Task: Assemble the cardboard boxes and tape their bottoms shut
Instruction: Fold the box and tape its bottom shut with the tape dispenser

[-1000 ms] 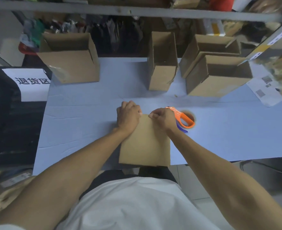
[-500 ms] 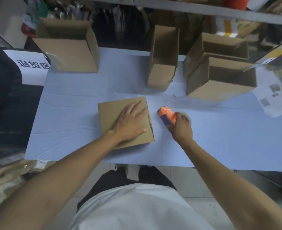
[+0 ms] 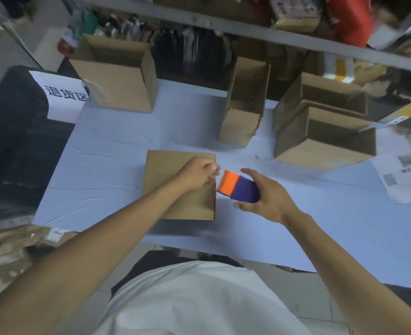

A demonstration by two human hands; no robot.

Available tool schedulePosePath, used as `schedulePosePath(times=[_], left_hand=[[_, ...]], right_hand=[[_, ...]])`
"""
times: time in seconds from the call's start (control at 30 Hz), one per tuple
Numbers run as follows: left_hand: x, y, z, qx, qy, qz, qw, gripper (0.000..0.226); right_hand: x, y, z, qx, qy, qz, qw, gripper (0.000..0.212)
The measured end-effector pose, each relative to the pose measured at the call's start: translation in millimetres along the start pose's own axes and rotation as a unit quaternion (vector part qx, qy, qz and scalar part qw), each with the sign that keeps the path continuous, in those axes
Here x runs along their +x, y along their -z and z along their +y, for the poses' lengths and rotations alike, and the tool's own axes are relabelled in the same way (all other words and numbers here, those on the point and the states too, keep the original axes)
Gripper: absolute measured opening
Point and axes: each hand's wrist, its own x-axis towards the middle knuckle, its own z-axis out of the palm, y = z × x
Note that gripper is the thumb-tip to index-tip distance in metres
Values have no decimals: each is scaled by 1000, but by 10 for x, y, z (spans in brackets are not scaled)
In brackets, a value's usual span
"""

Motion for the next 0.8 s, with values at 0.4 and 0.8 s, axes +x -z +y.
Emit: schedulePosePath(times=[0.4,0.8], left_hand=[[9,-36,-30,-70,91,76,991,4],[-20,-5,-109,65,136,240,959,13]], right_hand=[[160,6,-7,-46,81,22,995,58],[356,230,332,-93,96,-30,991,58]])
